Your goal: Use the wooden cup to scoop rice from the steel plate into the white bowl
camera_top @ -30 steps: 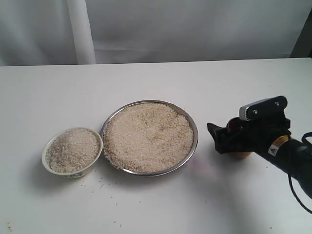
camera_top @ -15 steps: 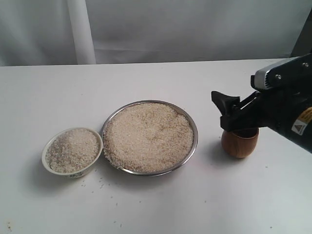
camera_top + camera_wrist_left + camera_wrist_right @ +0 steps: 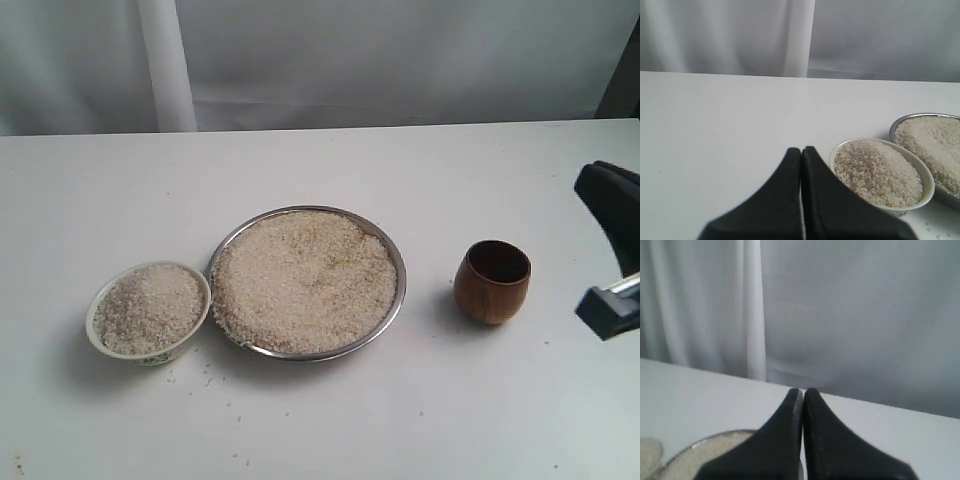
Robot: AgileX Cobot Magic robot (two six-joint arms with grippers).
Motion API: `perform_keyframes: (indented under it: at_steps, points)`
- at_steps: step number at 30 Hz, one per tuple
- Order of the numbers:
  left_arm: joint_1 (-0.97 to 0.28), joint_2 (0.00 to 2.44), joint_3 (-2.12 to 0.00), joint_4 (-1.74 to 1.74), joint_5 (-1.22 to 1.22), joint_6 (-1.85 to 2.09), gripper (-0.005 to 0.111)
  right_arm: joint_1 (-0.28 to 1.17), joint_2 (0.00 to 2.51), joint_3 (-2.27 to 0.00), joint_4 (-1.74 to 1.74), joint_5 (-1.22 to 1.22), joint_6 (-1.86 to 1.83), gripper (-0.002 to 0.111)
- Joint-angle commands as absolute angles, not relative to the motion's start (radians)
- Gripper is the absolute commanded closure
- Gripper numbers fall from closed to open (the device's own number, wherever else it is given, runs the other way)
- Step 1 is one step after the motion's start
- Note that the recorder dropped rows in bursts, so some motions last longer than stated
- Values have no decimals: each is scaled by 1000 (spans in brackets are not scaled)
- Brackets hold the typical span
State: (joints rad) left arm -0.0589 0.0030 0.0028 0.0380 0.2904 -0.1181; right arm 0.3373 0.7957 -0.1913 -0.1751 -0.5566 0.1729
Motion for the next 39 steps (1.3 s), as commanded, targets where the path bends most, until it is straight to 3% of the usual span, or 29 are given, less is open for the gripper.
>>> perform_keyframes:
  at_steps: [1, 9, 20, 23, 28, 39]
  points:
    - [-63, 0, 0, 33, 285, -121, 107, 341, 633, -145, -180, -559, 236, 108]
    - [-63, 0, 0, 33, 285, -123, 107, 341, 467, -137, -169, -552, 236, 108]
    - [-63, 0, 0, 33, 285, -124, 107, 341, 456, -137, -169, -556, 231, 108]
    - [-63, 0, 0, 33, 285, -121, 107, 356, 454, -137, -160, -546, 88, 108]
    - [-63, 0, 0, 33, 285, -121, 107, 385, 331, -137, -81, -271, -31, 108]
    - [-63, 0, 0, 33, 285, -120, 107, 316, 106, 0, 13, -211, -56, 108]
